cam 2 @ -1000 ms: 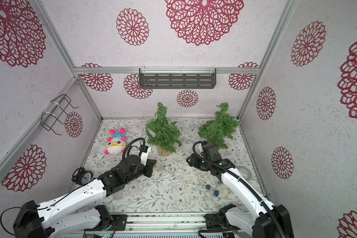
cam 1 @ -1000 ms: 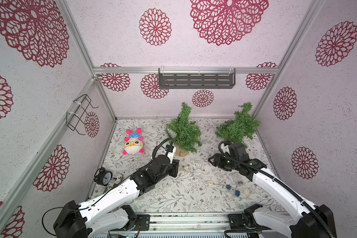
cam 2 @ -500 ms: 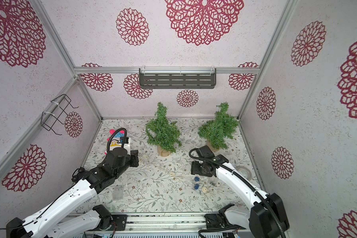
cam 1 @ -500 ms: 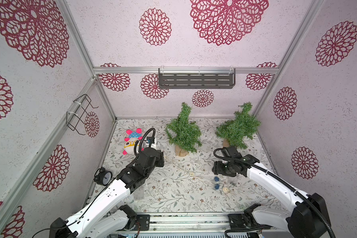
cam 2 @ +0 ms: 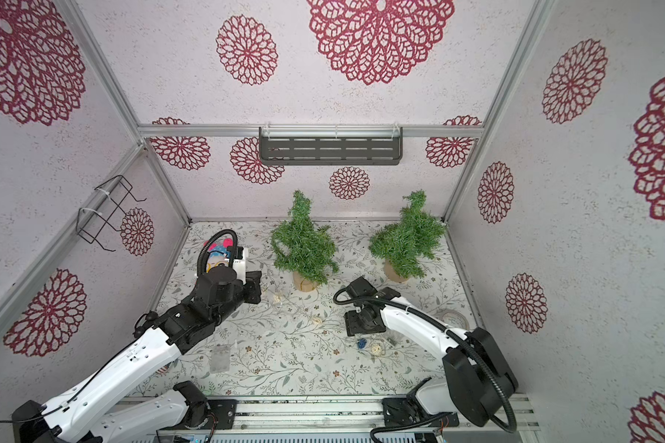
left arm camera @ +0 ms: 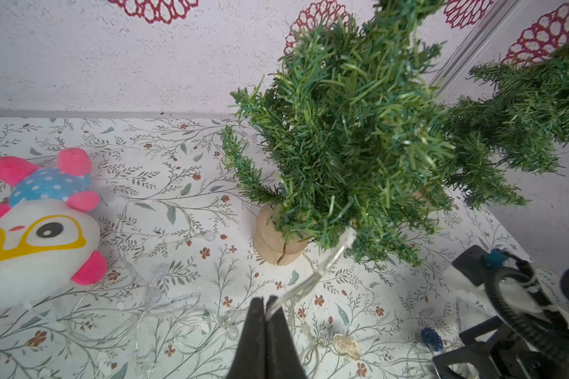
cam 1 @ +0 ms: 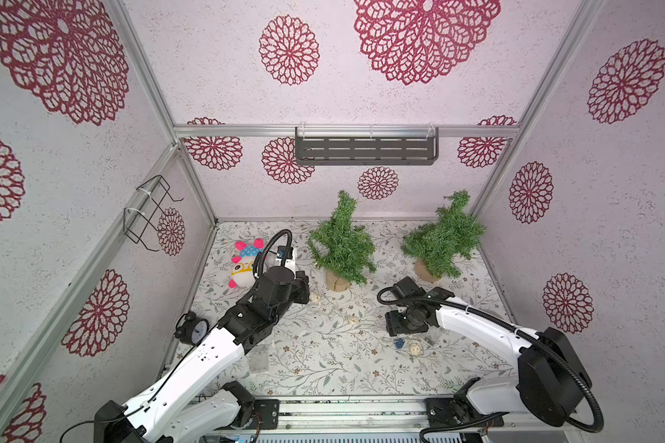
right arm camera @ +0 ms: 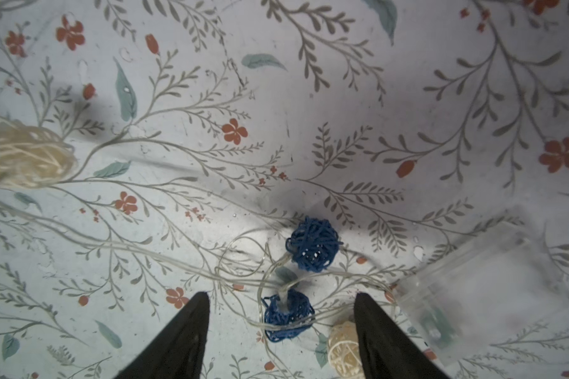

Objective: Wrap string light around the christmas tree
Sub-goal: Adjust the light string at the center of the board.

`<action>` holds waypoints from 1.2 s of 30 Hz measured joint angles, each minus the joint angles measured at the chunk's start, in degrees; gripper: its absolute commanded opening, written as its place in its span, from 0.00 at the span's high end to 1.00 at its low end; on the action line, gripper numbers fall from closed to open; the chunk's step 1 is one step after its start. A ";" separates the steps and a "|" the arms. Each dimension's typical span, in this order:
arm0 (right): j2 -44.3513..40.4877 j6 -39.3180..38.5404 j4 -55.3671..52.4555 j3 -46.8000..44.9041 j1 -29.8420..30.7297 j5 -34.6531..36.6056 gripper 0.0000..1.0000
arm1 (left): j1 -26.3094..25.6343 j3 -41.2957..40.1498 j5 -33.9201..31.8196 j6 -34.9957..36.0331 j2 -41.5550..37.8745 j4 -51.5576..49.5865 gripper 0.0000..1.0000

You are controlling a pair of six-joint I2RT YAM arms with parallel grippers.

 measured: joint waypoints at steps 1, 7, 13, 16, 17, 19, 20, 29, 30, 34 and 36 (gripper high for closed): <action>-0.61 0.66 0.37 -0.37 -0.24 0.55 0.28 | 0.00 0.33 0.33 0.00 -0.02 0.26 1.00; -7.23 5.03 1.25 -4.83 -5.60 2.38 0.33 | 0.00 0.72 3.45 0.04 -1.31 2.80 1.00; -8.02 8.66 6.19 -10.47 -8.81 0.35 0.35 | 0.00 2.54 6.08 0.55 -0.59 4.13 1.00; -9.42 10.05 9.14 -13.40 -11.87 -1.27 0.35 | 0.00 5.27 6.21 1.79 -0.55 4.31 1.00; -9.84 10.23 10.12 -13.94 -12.72 -1.97 0.35 | 0.00 6.23 6.21 2.21 -0.57 4.39 1.00; -10.62 10.80 12.04 -14.93 -14.62 -2.62 0.35 | 0.00 8.59 6.16 3.54 -0.63 4.46 1.00; -10.91 11.02 12.55 -15.17 -15.23 -2.73 0.35 | 0.00 9.62 6.08 4.24 -0.63 4.46 1.00; -11.45 10.21 9.38 -14.69 -17.29 -0.11 0.33 | 0.00 16.61 3.52 8.76 -0.83 4.28 1.00; -11.45 9.55 8.68 -14.29 -17.25 0.17 0.33 | 0.00 16.96 3.58 8.90 -0.68 4.26 1.00; -12.09 6.23 7.39 -11.67 -15.98 0.07 0.32 | 0.00 17.70 3.58 9.57 0.31 4.11 1.00; -13.05 4.33 7.54 -10.23 -14.14 -0.46 0.31 | 0.00 17.70 3.32 9.99 0.50 3.74 1.00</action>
